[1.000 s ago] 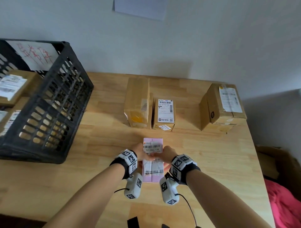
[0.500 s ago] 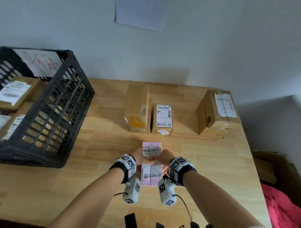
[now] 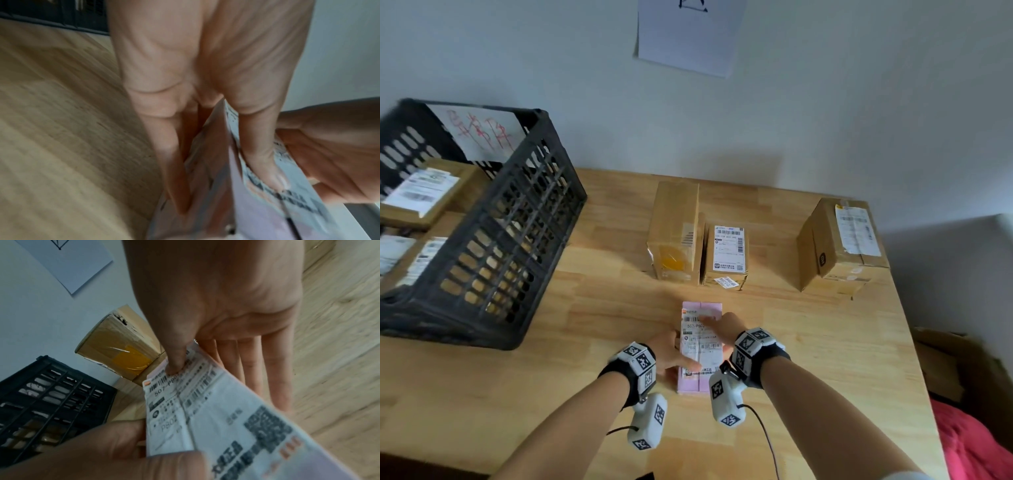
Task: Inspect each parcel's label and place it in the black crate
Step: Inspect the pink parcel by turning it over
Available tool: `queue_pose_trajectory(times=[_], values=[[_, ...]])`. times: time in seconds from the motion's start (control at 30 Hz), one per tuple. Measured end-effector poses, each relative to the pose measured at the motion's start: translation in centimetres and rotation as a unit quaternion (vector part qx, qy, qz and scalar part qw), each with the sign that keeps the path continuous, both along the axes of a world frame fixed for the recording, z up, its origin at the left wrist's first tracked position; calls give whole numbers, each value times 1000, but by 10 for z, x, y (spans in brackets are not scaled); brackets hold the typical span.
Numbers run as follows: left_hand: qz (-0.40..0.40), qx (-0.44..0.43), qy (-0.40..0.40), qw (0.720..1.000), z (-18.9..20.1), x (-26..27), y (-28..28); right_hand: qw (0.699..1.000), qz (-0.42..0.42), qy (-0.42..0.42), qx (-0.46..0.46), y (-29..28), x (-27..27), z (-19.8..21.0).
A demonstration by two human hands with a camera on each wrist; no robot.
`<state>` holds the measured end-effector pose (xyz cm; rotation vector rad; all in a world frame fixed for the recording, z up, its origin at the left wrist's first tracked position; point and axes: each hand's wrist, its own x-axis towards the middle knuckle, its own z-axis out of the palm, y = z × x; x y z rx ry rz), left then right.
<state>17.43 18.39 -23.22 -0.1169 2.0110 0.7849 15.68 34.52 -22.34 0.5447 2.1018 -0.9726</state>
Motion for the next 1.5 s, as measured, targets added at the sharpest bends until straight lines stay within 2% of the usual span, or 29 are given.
queue_pose_trajectory(times=[0.17, 0.47, 0.63, 0.67, 0.73, 0.83, 0.9, 0.97, 1.07, 1.17, 1.3, 1.5], values=[[-28, -9, 35, 999, -1, -6, 4, 1000, 0, -2, 19, -3, -4, -6], [-14, -1, 31, 999, 5, -2, 6, 999, 13, 8, 41, -5, -1, -7], [-22, 38, 9, 999, 18, 2, 8, 999, -24, -9, -28, 1, 6, 11], [-7, 60, -12, 998, 23, 1, 8, 998, -36, -1, -54, 3, 9, 18], [85, 126, -45, 987, 37, 0, 8, 991, -65, 18, -118, 8, 14, 34], [250, 205, -68, 944, 64, -3, 3, 961, -148, -5, -232, 17, 18, 51], [305, 225, -50, 924, 71, -6, -3, 953, -176, -4, -247, 21, 17, 58], [323, 244, -42, 913, 72, -6, -7, 952, -181, 8, -248, 21, 19, 63], [305, 248, -15, 919, 71, -2, -5, 960, -160, 44, -228, 15, 25, 65], [290, 235, 8, 928, 65, 0, -5, 977, -121, 65, -165, 12, 30, 57], [251, 191, -3, 949, 58, 1, -8, 993, -57, 34, -102, 8, 30, 54], [215, 175, 1, 961, 58, -6, -4, 998, 30, 18, -59, 11, 16, 47]])
